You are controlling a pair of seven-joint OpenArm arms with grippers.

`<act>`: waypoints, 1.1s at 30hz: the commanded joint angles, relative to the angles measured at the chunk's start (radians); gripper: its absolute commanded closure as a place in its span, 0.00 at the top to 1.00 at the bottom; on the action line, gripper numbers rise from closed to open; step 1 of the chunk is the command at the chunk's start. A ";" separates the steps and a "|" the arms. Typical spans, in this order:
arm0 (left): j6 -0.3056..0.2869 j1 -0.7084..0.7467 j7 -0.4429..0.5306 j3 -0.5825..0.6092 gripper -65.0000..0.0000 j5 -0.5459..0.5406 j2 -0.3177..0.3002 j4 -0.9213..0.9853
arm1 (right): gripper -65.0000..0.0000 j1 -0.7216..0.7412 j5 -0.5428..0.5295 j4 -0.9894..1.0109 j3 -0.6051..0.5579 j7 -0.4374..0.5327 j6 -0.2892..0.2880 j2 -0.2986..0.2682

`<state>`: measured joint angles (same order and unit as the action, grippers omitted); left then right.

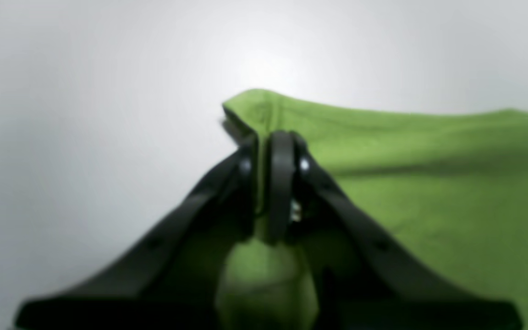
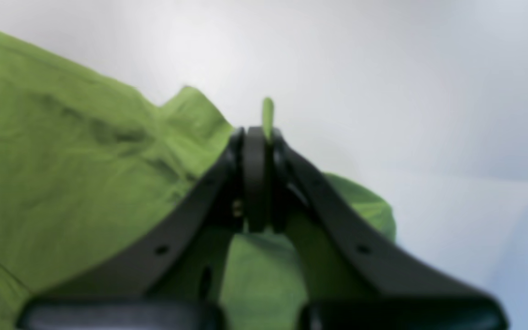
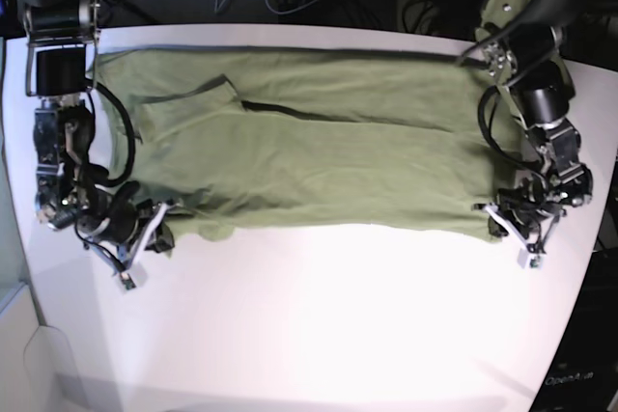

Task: Fold the T-shirt properly
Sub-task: 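Lift the hem edge with both grippers and pull it taut, then fold the held hem over toward the collar with both grippers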

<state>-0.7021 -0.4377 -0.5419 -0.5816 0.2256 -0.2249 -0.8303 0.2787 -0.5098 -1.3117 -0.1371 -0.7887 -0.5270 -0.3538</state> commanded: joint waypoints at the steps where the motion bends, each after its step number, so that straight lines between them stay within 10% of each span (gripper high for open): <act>1: 0.004 -0.017 -0.004 -0.001 0.06 -0.018 -0.011 -0.048 | 0.02 0.011 -0.019 -0.041 0.007 0.022 -0.006 -0.014; 33: 0.004 0.437 -0.162 -0.053 0.06 -0.021 0.167 -0.858 | 0.02 -0.537 -0.019 -0.596 0.235 0.028 0.020 0.014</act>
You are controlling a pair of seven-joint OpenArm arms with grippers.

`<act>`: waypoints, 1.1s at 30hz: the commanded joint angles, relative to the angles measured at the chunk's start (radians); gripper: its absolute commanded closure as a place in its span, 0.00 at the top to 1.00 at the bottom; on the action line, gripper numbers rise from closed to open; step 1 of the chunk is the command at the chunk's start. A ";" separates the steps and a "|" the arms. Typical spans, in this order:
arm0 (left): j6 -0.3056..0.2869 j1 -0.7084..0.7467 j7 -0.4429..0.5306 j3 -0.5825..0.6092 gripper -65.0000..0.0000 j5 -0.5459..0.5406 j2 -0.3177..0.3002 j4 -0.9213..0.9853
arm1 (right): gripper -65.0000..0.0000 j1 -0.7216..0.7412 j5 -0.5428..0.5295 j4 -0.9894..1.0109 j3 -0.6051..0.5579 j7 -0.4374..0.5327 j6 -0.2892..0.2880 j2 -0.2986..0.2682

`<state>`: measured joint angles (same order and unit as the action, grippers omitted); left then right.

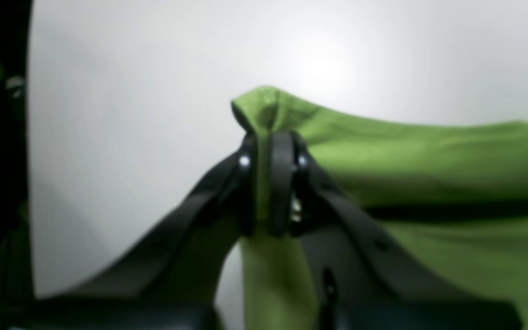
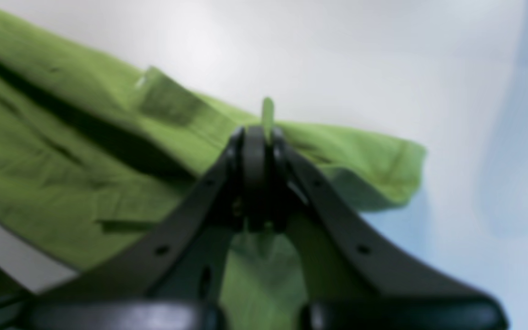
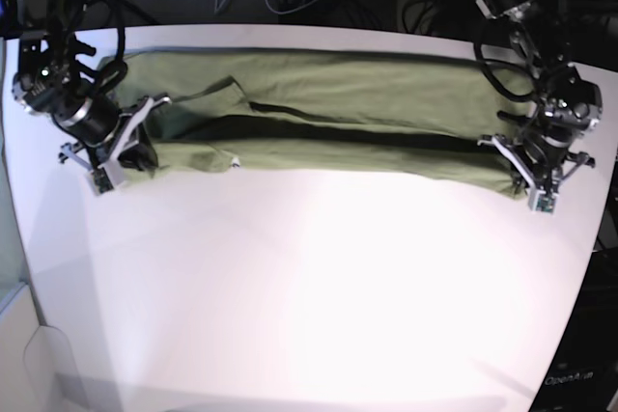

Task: Fold the T-shirt properly
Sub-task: 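Fold the held hem over toward the collar with both grippers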

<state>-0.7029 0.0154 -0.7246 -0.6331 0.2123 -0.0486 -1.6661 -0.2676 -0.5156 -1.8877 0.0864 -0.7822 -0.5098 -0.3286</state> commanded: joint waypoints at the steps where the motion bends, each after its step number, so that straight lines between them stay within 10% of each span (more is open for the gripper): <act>1: 0.005 -0.004 0.021 -0.014 0.06 -0.006 -0.001 -0.044 | 0.02 0.000 -0.013 -0.023 0.013 0.023 0.003 -0.011; 33: 0.005 0.128 0.026 -0.351 0.06 0.005 0.106 -0.145 | 0.02 -0.378 -0.011 -0.019 0.009 0.363 0.001 -0.011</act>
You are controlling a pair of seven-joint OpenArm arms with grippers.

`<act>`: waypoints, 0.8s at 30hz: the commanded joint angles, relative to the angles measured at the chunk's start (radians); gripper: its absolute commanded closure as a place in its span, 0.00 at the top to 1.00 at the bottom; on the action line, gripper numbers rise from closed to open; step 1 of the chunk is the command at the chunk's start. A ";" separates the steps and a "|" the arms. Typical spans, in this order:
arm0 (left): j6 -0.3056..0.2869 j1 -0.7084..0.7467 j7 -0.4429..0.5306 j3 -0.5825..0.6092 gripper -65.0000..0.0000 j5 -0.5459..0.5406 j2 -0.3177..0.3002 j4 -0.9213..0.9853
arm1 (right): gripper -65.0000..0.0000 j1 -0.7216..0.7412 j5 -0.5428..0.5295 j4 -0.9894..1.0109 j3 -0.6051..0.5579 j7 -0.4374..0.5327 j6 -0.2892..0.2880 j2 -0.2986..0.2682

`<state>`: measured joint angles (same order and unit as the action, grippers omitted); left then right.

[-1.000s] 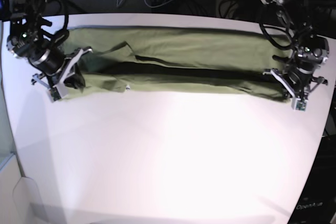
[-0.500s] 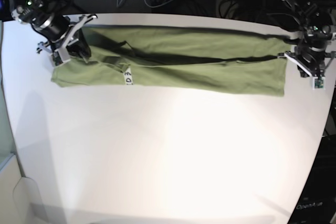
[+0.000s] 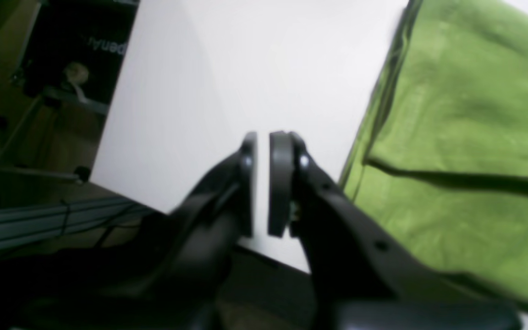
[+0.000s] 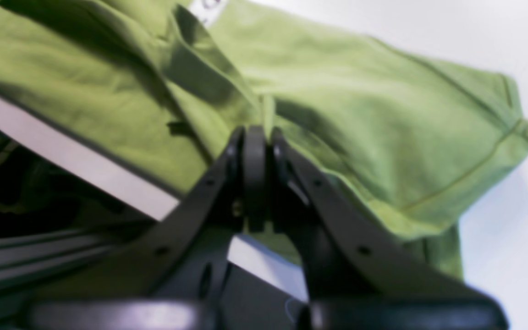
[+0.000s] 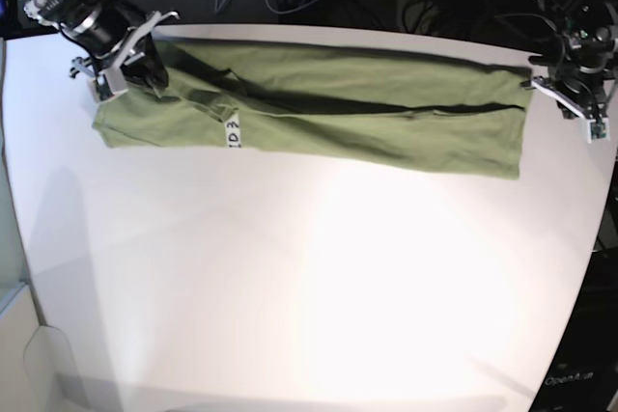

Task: Fold the T-shirt properly
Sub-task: 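Fold the held hem over toward the collar with both grippers, then lower the hem onto the shirt and open both grippers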

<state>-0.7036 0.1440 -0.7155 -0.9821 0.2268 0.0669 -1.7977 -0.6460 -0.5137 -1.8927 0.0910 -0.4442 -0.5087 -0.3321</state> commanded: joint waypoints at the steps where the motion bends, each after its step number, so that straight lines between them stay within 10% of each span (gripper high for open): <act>1: 0.005 0.001 0.018 -0.001 0.06 -0.010 -0.008 -0.017 | 0.03 0.001 -0.013 -0.005 0.005 0.025 0.000 -0.008; 11: 0.005 -0.002 0.013 -0.001 0.06 -0.010 -0.011 -0.021 | 0.04 0.002 -0.013 0.002 0.008 0.017 0.002 -0.008; 19: 0.005 -0.005 0.013 0.001 0.06 -0.010 -0.009 -0.012 | 0.37 0.025 -0.016 0.048 0.008 -0.094 0.002 -0.006; 24: 0.005 -0.001 0.012 0.001 0.06 -0.010 -0.008 -0.012 | 0.38 0.021 -0.018 0.058 0.008 -0.103 0.000 -0.005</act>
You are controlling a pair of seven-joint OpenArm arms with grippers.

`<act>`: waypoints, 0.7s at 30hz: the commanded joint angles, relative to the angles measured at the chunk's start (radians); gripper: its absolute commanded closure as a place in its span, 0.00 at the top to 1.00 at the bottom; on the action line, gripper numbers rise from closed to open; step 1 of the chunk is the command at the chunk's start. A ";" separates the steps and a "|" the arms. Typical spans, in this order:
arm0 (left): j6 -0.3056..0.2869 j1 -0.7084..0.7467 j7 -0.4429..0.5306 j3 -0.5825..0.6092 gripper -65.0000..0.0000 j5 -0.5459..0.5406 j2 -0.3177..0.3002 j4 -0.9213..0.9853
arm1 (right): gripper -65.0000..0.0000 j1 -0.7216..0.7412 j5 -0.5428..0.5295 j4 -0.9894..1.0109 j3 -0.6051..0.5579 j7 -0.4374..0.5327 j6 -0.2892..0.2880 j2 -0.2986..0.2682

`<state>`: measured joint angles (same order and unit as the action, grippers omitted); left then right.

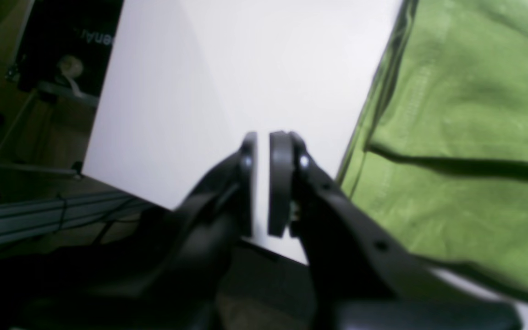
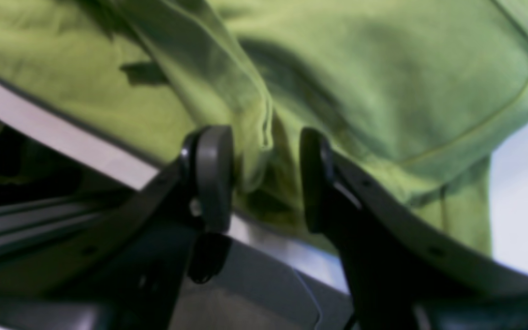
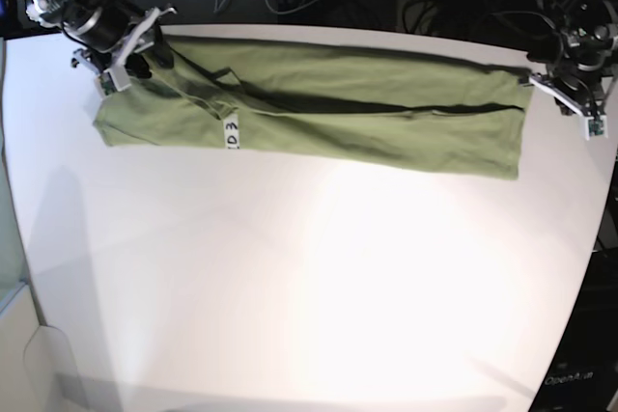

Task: Fold the T-shirt properly
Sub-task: 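Lower the hem onto the shirt and open both grippers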

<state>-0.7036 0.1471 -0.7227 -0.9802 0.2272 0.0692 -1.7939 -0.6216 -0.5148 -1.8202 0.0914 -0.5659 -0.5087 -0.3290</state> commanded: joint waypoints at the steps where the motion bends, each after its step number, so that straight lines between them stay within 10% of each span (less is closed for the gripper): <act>1: 0.005 -0.004 0.019 -0.003 0.06 -0.010 -0.010 -0.016 | 0.38 -0.004 -0.017 -0.014 0.011 0.019 0.002 -0.011; 21: 0.005 -0.013 0.019 -0.003 0.06 -0.010 -0.010 -0.014 | 0.27 0.009 -0.017 -0.029 0.187 0.019 -0.046 -0.009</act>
<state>-0.7033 0.1410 -0.7227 -0.9817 0.2276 0.0692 -1.7931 -0.6163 -0.5198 -1.8320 0.2707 -0.5751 -0.5423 -0.3264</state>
